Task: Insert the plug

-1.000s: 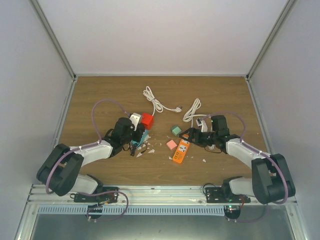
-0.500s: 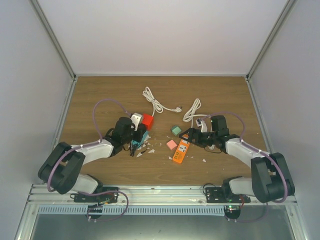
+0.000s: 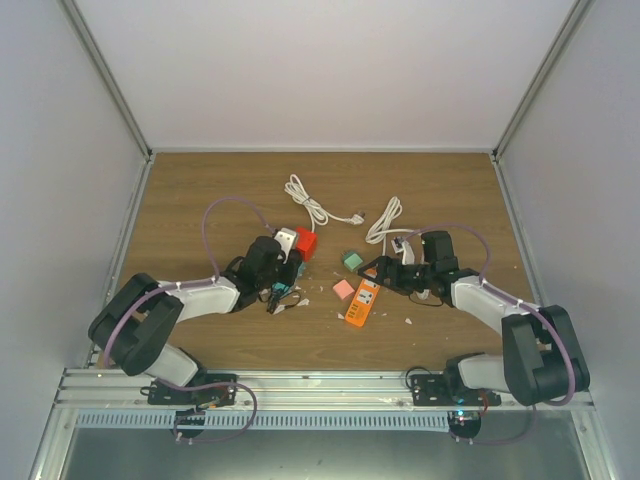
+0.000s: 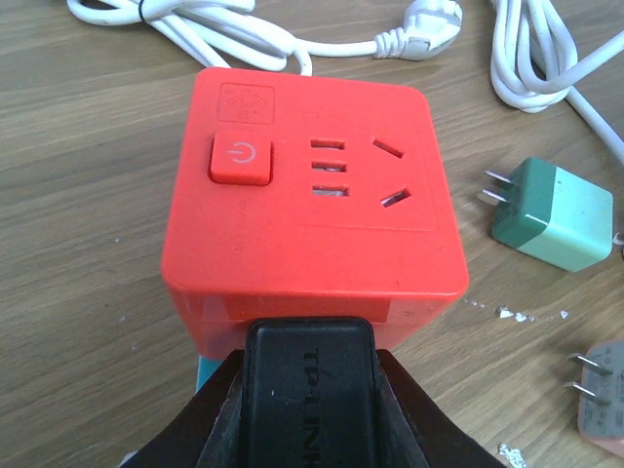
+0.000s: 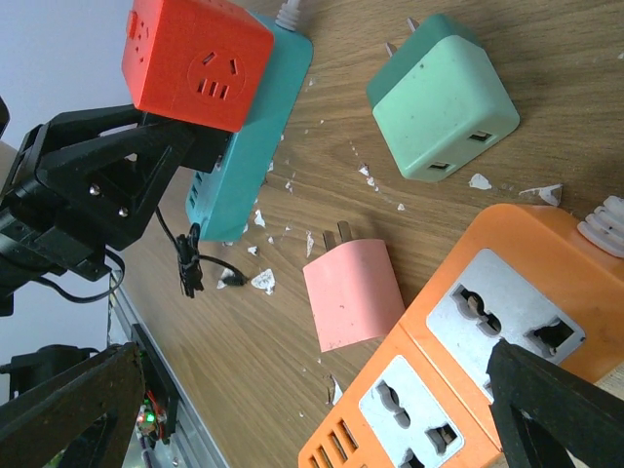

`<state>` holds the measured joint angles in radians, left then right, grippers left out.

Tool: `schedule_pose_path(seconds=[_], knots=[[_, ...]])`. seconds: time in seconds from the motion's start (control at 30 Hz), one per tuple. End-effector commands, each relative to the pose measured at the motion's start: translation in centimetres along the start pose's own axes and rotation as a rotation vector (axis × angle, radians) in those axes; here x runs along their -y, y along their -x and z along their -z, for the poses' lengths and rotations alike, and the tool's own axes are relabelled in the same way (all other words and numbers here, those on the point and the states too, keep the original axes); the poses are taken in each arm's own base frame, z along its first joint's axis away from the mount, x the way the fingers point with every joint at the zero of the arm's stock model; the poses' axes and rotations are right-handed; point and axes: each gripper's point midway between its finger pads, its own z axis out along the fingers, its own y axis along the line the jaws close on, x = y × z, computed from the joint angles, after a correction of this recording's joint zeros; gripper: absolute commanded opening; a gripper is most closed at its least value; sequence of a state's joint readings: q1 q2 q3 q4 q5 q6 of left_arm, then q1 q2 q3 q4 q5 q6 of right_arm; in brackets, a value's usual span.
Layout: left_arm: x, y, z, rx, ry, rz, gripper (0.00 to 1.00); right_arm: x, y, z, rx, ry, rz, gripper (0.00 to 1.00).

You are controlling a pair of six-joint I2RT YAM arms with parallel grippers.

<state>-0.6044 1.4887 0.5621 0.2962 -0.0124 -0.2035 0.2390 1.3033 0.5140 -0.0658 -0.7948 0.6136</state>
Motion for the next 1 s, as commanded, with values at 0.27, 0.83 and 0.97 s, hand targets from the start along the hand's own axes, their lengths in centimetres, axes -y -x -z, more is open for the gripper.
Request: schedule_pose_path(seconds=[0.27,0.83,0.97], knots=[[-0.1,-4.5,0.3,-0.129,0.068,0.021,0.96,-0.5,0.2,0.3,0.004,0.022,0.035,0.98],[1.5,9.0,10.6,0.345,0.024,-0.026,0.99,-0.4,0.1,0.2,0.001,0.027,0.029,0.98],[1.4,9.6,10.8,0.342,0.026,-0.025,0.99,-0.5,0.1,0.2,0.0,0.029,0.03,0.98]])
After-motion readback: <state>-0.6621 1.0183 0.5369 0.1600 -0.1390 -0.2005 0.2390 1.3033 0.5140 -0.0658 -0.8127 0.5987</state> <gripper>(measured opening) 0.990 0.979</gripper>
